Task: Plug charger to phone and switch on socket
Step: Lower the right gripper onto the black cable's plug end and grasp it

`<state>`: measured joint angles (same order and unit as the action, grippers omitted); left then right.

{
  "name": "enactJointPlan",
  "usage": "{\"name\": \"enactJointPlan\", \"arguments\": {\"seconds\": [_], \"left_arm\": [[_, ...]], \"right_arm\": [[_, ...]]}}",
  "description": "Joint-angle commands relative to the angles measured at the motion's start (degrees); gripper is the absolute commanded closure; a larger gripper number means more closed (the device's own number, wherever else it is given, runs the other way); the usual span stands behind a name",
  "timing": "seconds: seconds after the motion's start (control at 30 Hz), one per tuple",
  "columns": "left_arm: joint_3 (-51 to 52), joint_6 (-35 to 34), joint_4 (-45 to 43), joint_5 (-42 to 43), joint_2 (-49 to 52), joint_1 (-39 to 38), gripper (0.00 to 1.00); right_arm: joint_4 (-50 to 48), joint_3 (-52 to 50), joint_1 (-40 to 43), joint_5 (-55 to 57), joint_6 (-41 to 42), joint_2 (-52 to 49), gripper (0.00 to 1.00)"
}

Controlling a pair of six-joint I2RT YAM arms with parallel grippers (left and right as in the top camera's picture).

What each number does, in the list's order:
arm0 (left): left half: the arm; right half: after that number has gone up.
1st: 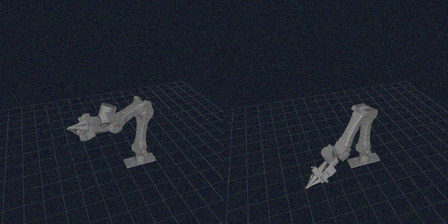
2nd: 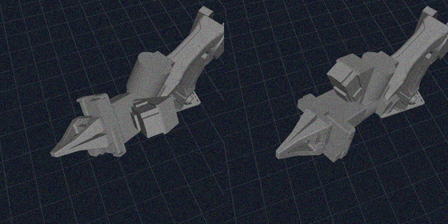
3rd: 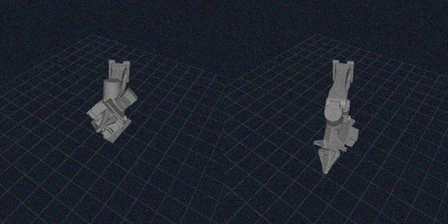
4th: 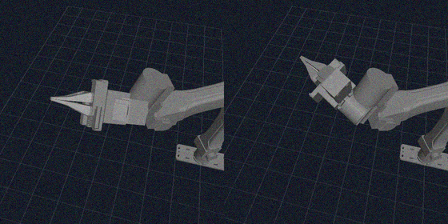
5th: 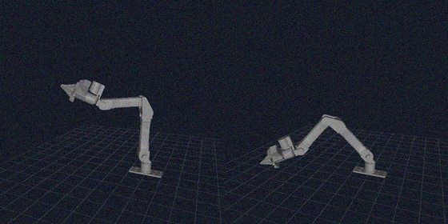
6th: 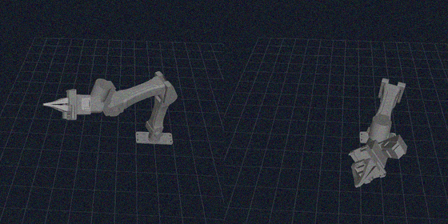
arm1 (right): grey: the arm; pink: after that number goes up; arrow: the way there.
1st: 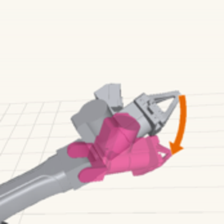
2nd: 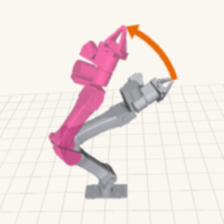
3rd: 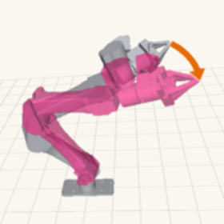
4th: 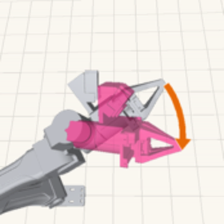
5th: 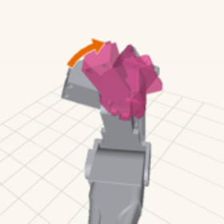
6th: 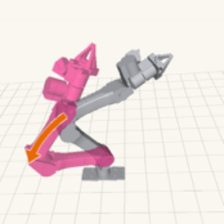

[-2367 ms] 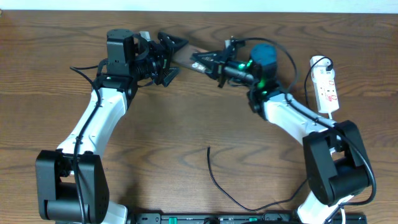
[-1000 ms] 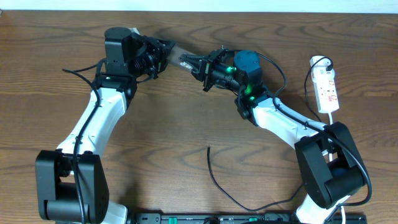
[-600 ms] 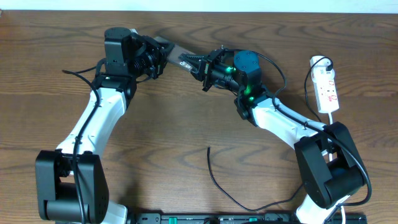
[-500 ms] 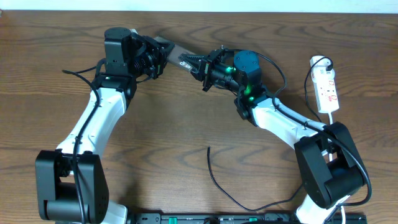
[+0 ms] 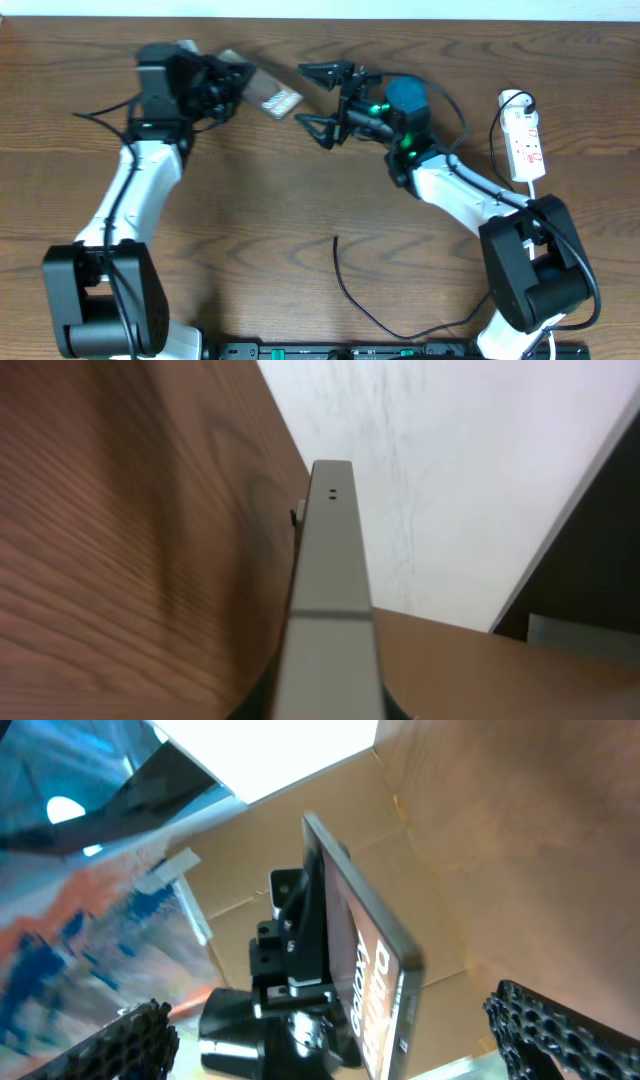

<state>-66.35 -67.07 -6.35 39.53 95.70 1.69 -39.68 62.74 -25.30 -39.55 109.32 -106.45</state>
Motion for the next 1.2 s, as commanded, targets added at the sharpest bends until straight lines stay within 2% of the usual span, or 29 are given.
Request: {"name": "enactJointPlan", "arguments": {"seconds": [0.0,0.07,0.2,0.3,0.4,0.5,0.57,0.67,0.9,1.17], "left_arm": [[-1.07,8.92,-0.63,13.18,-0.63,5.92,0.92],[-1.07,12.81,-0.63,19.91,-0.63,8.57,0.93],[-1.07,20.87,-0.61,33.4,-0.61,12.87,0.93],[-1.07,24.11,-0.61,41.86,-0.63,14.86,0.93],[-1.07,25.46,-0.66,46.77,-0.63,15.91,0.92],[-1.07,25.53,-0.63,49.07,-0.63,16.76,0.93],[-1.07,25.53,-0.66,50.05,-0.63,17.42,0.93],[-1.07,25.97,-0.61,50.53,-0.63,18.51,0.93],[-1.01,26.21,-0.61,50.49,-0.63,19.89,0.93],[-0.44,28.5,-0.57,50.47,-0.61,19.89,0.93]], "right_arm": [[0.02,0.9,3.76,-6.27,-17.4,0.37,0.01],[0.02,0.9,5.01,-9.73,-24.9,0.37,0.01],[0.07,0.9,5.77,-16.92,-33.2,0.37,0.01],[2.71,0.9,5.05,-21.31,-38.88,0.37,0.01],[15.91,0.9,2.86,-19.26,-48.06,0.37,0.01],[32.7,0.9,-0.31,-9.88,-56.59,0.37,0.01],[40.33,0.9,-2.25,-4.22,-59.98,0.37,0.01],[48.28,0.9,-5.01,2.23,-62.75,0.37,0.01],[63.8,0.9,-11.26,17.75,-63.52,0.37,0.01],[72.5,0.9,-14.91,26.05,-61.0,0.37,0.01]]}}
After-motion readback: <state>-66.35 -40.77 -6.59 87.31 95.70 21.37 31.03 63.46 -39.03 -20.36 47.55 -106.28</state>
